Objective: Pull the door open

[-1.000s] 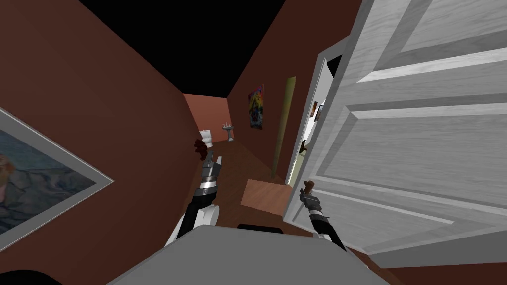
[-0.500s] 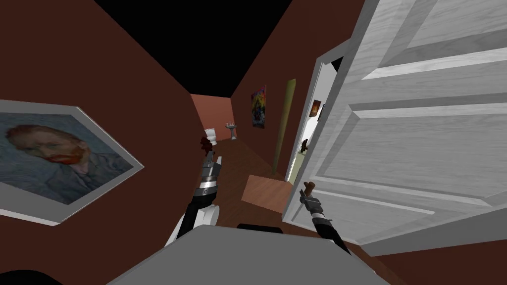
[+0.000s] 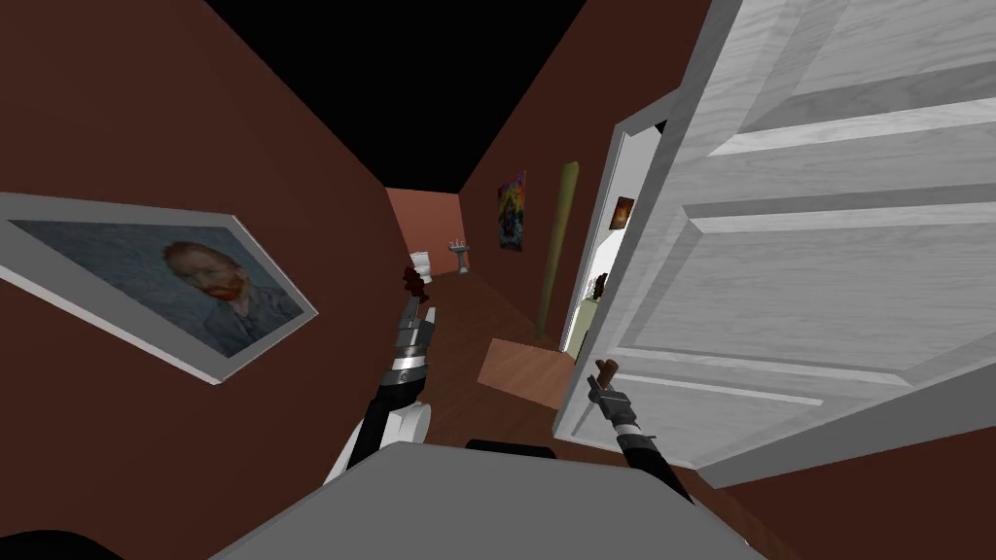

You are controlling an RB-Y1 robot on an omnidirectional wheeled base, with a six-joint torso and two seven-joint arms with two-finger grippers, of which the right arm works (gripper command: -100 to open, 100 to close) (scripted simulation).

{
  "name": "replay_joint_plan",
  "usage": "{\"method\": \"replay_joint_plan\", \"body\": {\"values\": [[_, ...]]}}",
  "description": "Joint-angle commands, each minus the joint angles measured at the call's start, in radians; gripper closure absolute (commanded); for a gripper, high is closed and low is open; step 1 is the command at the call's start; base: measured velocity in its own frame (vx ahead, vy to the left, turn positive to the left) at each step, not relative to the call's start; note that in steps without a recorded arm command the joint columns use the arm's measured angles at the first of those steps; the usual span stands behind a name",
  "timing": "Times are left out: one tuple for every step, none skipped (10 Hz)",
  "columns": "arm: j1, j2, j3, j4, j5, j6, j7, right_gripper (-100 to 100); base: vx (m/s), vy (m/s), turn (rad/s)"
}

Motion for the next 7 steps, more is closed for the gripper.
{"method": "replay_joint_plan", "body": {"values": [[0.007, -0.012, 0.015, -0.001, 0.006, -0.016, -0.014, 100, -0.121, -0.01, 0.085], [0.011, -0.02, 0.025, -0.002, 0.011, -0.027, -0.023, 100, -0.189, -0.035, 0.114], [0.017, -0.03, 0.036, -0.002, 0.016, -0.039, -0.034, 100, -0.194, -0.04, 0.085], [0.019, -0.035, 0.042, -0.003, 0.018, -0.045, -0.039, 100, -0.178, -0.05, 0.068], [0.025, -0.045, 0.055, -0.004, 0.024, -0.059, -0.051, 100, -0.173, -0.052, 0.096], [0.031, -0.055, 0.067, -0.004, 0.029, -0.072, -0.063, 100, -0.191, -0.066, 0.101], [0.036, -0.065, 0.079, -0.005, 0.034, -0.085, -0.074, 100, -0.189, -0.062, 0.095]]}}
